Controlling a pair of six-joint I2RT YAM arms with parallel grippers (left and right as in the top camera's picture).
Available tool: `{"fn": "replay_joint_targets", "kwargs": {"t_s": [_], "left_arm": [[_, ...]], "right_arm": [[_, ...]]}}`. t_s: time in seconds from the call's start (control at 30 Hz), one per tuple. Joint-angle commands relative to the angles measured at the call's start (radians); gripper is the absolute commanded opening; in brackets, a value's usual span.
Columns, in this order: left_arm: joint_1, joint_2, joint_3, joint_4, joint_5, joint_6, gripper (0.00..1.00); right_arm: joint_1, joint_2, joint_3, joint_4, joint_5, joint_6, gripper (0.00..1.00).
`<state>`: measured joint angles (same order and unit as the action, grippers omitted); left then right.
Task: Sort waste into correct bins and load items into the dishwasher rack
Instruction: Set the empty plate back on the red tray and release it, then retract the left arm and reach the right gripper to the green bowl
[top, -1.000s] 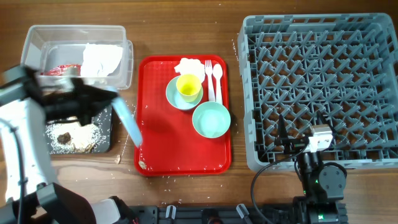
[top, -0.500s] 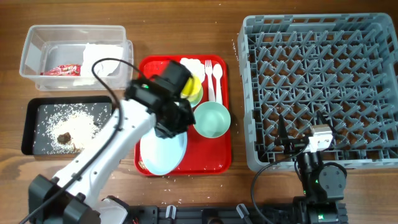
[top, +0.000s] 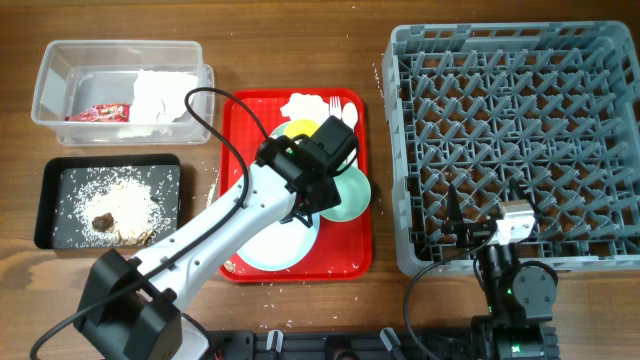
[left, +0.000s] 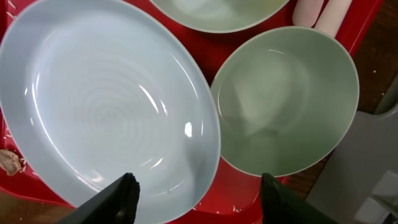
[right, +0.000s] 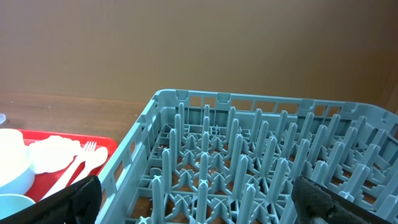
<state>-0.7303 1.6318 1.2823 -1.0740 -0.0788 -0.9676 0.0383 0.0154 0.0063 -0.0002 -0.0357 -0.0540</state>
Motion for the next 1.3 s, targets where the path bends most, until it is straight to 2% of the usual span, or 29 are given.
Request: {"fn": "replay_joint_targets", "kwargs": {"t_s": [0.0,0.2,0.27,0.3,0.33,0.5,0.63,0.73,0.8,0.87,0.93,0.97,1.07,1.13,1.27], "left_arm": [[0.013,-0.01,0.005,-0.024,-0.024,-0.008,0.66],[0.145,-0.154,0.116,-0.159,-0.056,-0.005,0.68],[0.215,-0.229,0.121,-0.173,-0.073,-0.006,0.72],[0.264,-0.275,0.121,-0.179,-0.078,-0.005,0.95],[0.303,-0.309,0.121,-0.184,-0.082,-0.005,1.0],[0.579,-0.464,0.121,-0.222,-0.132,-0.006,1.0],[0.826,-0.519,0.121,-0.248,-0.092,-0.006,1.0],[0.928,-0.517,0.121,-0.27,-0.023,-0.006,1.0],[0.946,-0.515,0.121,-0.27,-0.023,-0.006,1.0],[0.946,-0.515,0.121,-0.27,-0.023,-0.01,1.0],[0.946,-0.515,0.121,-0.27,-0.016,-0.01,1.0],[0.946,-0.515,0.121,-0.27,-0.016,-0.01,1.0],[0.951,-0.512,0.121,-0.238,-0.023,-0.009,1.0],[0.967,-0.503,0.121,-0.216,-0.014,-0.009,1.0],[1.03,-0.46,0.121,-0.197,0.018,-0.009,1.0]], "right_arm": [[-0.003,-0.008,-0.001,0.004,0.013,-0.01,1.0],[-0.003,-0.008,-0.001,0.004,0.013,-0.01,1.0],[-0.003,-0.008,-0.001,0.004,0.013,-0.01,1.0],[-0.003,-0.008,-0.001,0.004,0.013,-0.009,1.0],[-0.003,-0.008,-0.001,0.005,0.013,-0.01,1.0],[-0.003,-0.008,-0.001,0.004,0.013,-0.01,1.0],[-0.003,-0.008,-0.001,0.013,-0.007,0.041,1.0],[-0.003,-0.008,-0.001,0.042,-0.208,0.352,1.0],[-0.003,-0.008,-0.001,0.106,-0.409,0.798,1.0],[-0.003,-0.008,-0.001,0.099,-0.459,1.172,1.0],[-0.003,-0.008,-0.001,0.047,-0.456,1.449,1.0],[-0.003,-0.008,-0.001,0.038,-0.456,1.524,1.0],[-0.003,-0.005,-0.001,0.234,-0.502,1.44,1.0],[-0.003,-0.002,0.01,0.34,-0.512,1.442,1.0],[-0.003,0.071,0.122,0.29,-0.541,1.409,1.0]]}}
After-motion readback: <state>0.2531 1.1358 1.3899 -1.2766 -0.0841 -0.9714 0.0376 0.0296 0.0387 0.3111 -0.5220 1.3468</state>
